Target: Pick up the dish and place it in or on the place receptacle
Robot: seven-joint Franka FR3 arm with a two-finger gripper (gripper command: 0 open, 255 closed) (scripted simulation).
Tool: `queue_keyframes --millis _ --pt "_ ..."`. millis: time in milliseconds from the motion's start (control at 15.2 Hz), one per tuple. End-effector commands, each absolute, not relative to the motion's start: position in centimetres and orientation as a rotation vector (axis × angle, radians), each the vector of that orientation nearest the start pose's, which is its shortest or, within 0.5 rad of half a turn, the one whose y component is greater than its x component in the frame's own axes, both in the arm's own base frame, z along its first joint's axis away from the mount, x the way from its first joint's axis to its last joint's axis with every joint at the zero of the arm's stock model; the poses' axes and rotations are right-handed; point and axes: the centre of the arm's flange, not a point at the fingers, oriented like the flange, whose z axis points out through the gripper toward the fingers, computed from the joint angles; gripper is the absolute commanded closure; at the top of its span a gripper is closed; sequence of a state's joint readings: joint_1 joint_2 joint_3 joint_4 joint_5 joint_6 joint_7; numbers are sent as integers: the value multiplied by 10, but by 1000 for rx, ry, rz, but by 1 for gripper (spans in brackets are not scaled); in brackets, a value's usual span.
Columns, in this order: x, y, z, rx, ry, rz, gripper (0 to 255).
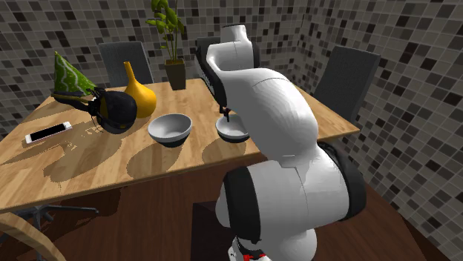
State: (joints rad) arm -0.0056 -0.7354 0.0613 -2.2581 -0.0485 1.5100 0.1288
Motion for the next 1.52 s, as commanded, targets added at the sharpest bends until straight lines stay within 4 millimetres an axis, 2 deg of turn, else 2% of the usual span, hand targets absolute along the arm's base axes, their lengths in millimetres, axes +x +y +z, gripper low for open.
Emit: queue_keyframes --millis 0,660,726,1188,1452 --pt "315 19 615 -3229 148 10 0" --pt "387 141 547 -3411 -67 83 0" --pt "389 145 545 -3416 -74 85 0" --pt "387 134 506 -3416 -74 85 0" --pt "387 134 506 -3416 -74 85 0"
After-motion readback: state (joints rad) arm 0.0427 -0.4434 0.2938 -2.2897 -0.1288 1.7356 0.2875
